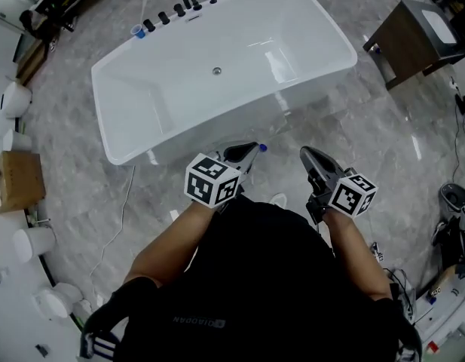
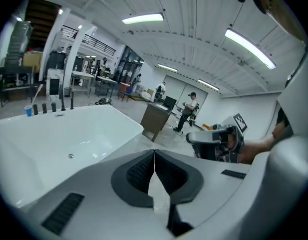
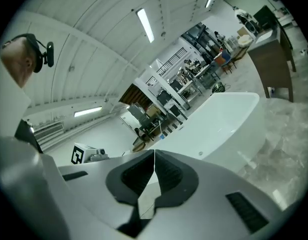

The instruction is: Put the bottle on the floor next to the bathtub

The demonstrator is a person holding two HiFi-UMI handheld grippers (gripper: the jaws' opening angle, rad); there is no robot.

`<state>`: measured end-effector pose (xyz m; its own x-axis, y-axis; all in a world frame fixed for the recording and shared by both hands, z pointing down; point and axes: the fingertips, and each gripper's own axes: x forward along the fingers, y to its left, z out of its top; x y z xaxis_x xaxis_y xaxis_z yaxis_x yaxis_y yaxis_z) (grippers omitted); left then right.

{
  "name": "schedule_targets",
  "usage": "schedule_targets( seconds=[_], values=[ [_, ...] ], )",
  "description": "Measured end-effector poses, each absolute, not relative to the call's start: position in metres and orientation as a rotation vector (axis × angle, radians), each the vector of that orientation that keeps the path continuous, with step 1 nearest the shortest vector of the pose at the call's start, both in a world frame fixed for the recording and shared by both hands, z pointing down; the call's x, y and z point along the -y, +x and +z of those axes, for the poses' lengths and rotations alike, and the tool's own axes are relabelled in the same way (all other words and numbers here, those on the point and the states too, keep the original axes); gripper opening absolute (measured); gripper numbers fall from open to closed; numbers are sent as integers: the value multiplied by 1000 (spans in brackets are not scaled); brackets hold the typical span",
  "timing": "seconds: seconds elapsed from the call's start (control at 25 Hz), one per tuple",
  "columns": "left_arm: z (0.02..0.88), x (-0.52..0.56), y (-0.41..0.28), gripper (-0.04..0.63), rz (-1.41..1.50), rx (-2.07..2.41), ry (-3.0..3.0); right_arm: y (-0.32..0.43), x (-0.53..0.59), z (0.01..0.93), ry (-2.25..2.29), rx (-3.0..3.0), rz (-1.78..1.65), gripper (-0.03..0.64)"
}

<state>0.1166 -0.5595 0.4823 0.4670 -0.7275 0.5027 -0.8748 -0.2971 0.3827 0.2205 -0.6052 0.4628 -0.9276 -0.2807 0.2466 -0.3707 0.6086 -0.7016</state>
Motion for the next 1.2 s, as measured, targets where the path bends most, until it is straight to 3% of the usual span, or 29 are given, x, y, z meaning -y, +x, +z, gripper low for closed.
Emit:
schedule_targets(
  seconds=[0.44,1.2],
  values=[
    [453,507,131,18,248,1498,2039,279,566,464,486,2758,1204,40],
    [451,370,74,17,326,1284,2227,216,407,453,802,2757,1126,40]
  ],
)
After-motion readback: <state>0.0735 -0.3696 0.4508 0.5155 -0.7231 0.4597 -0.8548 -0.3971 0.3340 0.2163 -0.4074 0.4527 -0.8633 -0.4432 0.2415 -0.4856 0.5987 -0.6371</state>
